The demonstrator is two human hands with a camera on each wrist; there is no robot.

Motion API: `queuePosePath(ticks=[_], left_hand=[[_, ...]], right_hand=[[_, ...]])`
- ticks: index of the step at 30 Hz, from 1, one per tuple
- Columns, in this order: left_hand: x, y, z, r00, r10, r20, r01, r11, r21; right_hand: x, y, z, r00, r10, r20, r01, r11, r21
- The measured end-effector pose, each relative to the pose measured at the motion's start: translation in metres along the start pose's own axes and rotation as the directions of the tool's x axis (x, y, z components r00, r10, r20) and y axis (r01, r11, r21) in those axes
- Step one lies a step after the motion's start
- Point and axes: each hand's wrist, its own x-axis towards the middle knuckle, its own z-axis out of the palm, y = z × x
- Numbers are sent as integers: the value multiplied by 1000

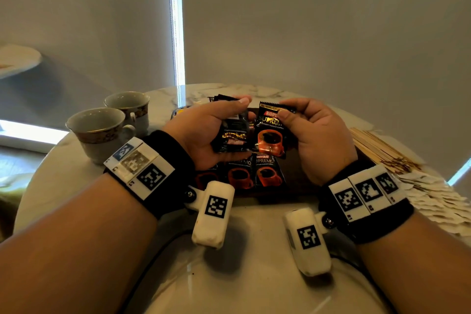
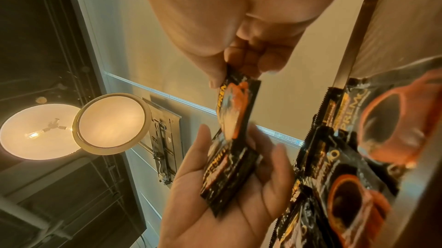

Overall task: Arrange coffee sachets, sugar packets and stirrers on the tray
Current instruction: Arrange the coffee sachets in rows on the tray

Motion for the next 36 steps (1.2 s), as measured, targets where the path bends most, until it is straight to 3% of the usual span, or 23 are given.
queuePosePath(ticks=[5,13,17,21,27,36], left_hand=[[-2,-5,6,997,-9,75,7,1000,29],[5,-10,3,998,49,40,-51,997,58],[4,-10,6,1000,-8,-8,8,998,68],[6,-5,-1,995,-6,-97,5,1000,-13],[4,-1,-3,990,78,-114,-96,982,-165],[3,-2,-1,994,27,-110,-45,985,-167]], right_hand=[[-1,4,0,999,20,42,-20,1000,-14],[4,13,-2,988,143,53,-144,989,27],[8,18,-5,985,174,8,-173,984,-50],[14,27,-14,953,293,-76,-299,951,-83],[15,37,-17,870,472,-143,-489,864,-122],[15,36,-17,864,497,-84,-497,812,-308]])
